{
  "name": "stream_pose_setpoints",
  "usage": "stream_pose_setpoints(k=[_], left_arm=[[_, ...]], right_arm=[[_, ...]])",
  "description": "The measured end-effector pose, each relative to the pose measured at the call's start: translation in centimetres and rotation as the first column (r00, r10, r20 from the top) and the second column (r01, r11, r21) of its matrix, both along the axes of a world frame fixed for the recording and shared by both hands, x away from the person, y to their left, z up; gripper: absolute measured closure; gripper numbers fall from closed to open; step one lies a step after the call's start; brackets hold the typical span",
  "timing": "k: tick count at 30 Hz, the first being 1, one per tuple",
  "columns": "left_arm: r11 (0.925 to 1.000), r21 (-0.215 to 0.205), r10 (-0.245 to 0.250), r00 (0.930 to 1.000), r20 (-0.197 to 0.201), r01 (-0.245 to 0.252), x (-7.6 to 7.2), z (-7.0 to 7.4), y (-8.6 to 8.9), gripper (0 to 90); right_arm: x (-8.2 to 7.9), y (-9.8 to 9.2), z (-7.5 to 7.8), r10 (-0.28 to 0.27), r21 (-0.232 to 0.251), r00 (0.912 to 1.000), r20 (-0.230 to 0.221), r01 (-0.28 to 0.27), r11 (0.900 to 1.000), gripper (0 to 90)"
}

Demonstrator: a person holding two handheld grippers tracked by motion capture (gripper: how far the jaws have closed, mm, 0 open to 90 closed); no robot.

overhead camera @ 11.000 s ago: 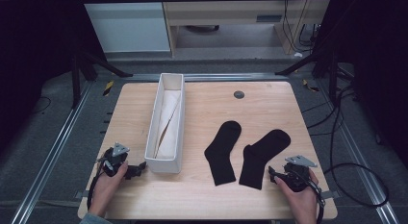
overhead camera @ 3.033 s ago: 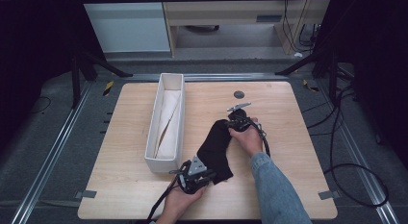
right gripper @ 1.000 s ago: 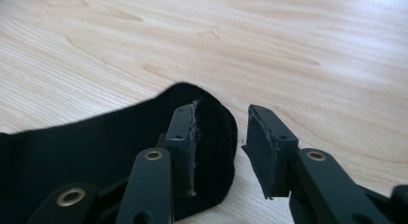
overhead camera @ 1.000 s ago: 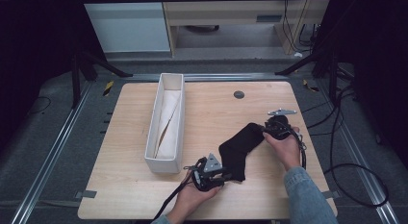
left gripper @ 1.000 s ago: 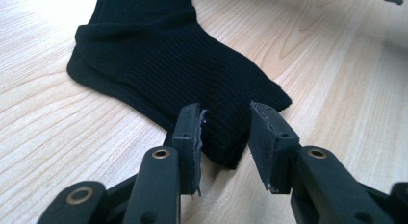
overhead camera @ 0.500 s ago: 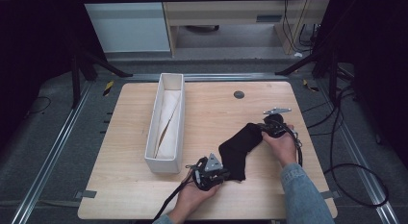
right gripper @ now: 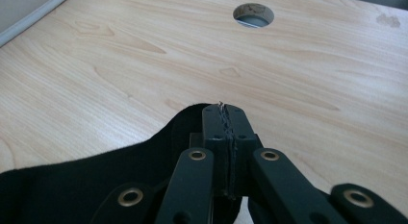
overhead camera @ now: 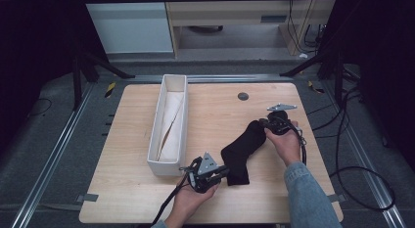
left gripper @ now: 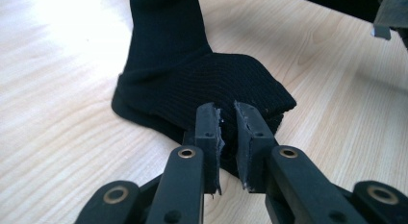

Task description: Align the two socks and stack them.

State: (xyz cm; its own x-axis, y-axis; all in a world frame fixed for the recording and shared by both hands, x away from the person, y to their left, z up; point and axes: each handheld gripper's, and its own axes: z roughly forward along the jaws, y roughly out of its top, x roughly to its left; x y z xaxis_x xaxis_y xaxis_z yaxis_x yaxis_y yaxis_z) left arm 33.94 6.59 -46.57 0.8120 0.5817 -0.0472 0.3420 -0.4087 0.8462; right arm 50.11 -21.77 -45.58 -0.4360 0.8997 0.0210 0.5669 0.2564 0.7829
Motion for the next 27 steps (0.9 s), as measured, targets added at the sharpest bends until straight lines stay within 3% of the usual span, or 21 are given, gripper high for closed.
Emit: stream_pose_setpoints(k=[5, 15, 27], left_arm=[[1.0, -0.003, -0.005, 0.9997, 0.022, 0.005, -0.5, 0.4, -0.1, 80.5], [0.9962, 0.074, -0.042, 0.9982, -0.042, 0.045, -0.5, -2.5, -2.1, 80.0], [0.9951, 0.083, -0.047, 0.9957, -0.08, 0.054, -0.9, -3.3, -1.7, 80.0]], right_arm=[[0.4, 0.5, 0.4, 0.008, 0.032, 0.9997, 0.023, -0.009, 0.999, 89.5], [0.7, 0.1, -1.5, -0.016, -0.04, 0.998, -0.061, 0.014, 0.999, 89.2], [1.4, -0.6, -2.8, -0.052, -0.051, 0.9938, -0.098, 0.047, 0.998, 89.2]])
